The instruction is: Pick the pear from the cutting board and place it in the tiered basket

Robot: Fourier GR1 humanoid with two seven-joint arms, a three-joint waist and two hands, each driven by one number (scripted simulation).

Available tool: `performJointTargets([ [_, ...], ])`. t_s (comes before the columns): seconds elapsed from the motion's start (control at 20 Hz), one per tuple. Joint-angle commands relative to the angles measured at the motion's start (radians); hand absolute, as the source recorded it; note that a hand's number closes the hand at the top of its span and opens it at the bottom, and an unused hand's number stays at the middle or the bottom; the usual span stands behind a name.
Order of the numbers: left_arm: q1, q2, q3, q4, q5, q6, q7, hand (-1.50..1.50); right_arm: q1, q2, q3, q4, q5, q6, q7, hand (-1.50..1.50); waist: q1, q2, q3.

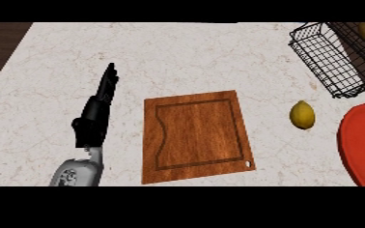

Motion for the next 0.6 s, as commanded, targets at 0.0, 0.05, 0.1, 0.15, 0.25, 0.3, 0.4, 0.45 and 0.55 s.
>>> performJointTargets([
  [0.0, 0.018, 0.012, 0.023, -0.017, 0.008, 0.006, 0.001, 0.0, 0.052, 0.062, -0.038, -0.132, 0.041, -0.163, 0.266, -1.5, -0.023, -0.014, 0.0],
  [0.05, 0.019, 0.01, 0.027, 0.014, 0.012, 0.003, -0.014, 0.0, 0.032, 0.085, -0.036, -0.176, 0.06, -0.15, 0.277, -1.5, -0.031, -0.015, -0.002],
  [0.1, 0.012, 0.018, 0.031, -0.001, 0.006, 0.007, 0.005, 0.0, 0.045, 0.073, -0.048, -0.226, 0.069, -0.142, 0.257, -1.5, -0.052, -0.027, -0.002],
  [0.15, 0.017, 0.033, 0.048, 0.006, 0.02, -0.007, 0.016, 0.0, 0.051, 0.107, -0.059, -0.276, 0.064, -0.158, 0.243, -1.5, -0.054, -0.029, -0.002],
  [0.25, 0.044, 0.021, 0.031, -0.013, 0.007, 0.007, 0.011, 0.0, 0.102, 0.177, -0.068, -0.368, 0.085, -0.136, 0.224, -1.5, -0.065, -0.038, -0.002],
  [0.3, 0.054, 0.016, 0.031, -0.014, 0.01, 0.009, 0.011, 0.0, 0.123, 0.226, -0.076, -0.408, 0.091, -0.147, 0.223, -1.5, -0.069, -0.042, -0.002],
  [0.4, 0.034, 0.02, 0.045, -0.003, 0.008, 0.017, 0.017, 0.0, 0.161, 0.296, -0.079, -0.502, 0.122, -0.121, 0.206, -1.5, -0.09, -0.045, -0.003],
  [0.45, 0.036, 0.008, 0.034, -0.001, 0.001, 0.026, 0.014, 0.0, 0.174, 0.332, -0.09, -0.548, 0.129, -0.13, 0.206, -1.5, -0.094, -0.045, -0.003],
  [0.55, 0.035, 0.004, 0.037, -0.01, 0.0, 0.034, 0.027, 0.0, 0.204, 0.428, -0.084, -0.644, 0.144, -0.127, 0.178, -1.5, -0.095, -0.05, -0.003],
])
